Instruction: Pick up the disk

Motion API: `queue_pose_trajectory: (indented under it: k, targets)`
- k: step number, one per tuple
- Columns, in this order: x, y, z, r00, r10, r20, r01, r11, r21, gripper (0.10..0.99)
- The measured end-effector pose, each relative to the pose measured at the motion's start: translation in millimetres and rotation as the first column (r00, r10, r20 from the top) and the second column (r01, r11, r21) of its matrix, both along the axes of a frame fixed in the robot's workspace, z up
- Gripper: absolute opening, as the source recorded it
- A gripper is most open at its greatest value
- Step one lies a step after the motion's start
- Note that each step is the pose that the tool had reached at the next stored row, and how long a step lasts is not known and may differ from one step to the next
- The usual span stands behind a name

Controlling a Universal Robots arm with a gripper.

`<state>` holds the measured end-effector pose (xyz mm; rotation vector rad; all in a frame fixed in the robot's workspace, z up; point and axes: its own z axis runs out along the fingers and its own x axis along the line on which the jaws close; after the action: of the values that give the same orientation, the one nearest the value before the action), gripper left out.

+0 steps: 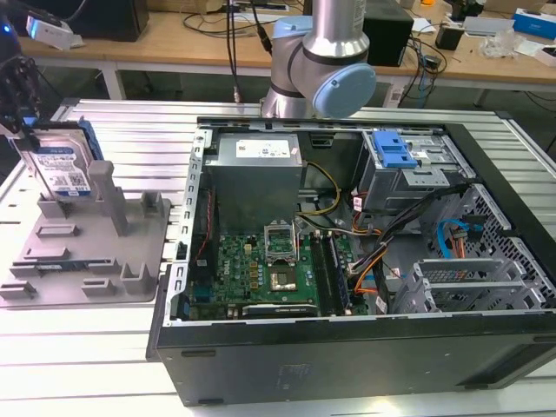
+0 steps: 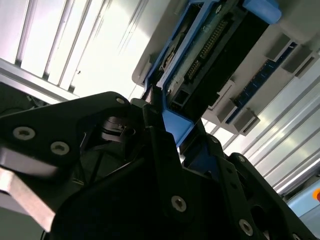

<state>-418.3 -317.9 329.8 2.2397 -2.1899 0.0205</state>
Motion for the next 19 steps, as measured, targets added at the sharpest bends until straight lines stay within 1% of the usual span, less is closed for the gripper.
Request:
queue_pose_trajectory:
  k: [1, 14, 15, 16, 17, 19]
  targets:
    - [0.0, -0.2, 3.3, 1.0, 0.0, 0.0, 0.0, 1.0, 0.0, 0.369]
    - [0.0, -3.5, 64.0, 1.0, 0.0, 0.0, 0.0, 0.9999, 0.013, 0.369]
    - [0.0, -3.8, 70.0, 1.0, 0.0, -0.0001, 0.0, 0.9999, 0.014, 0.369]
    - [0.0, -4.1, 74.2, 1.0, 0.0, -0.0001, 0.0, 0.9999, 0.015, 0.369]
    - [0.0, -4.6, 83.4, 1.0, 0.0, 0.0, 0.0, 0.9998, 0.017, 0.369]
    - [0.0, -5.3, 93.5, 1.0, 0.0, 0.0, 0.0, 0.9998, 0.019, 0.369]
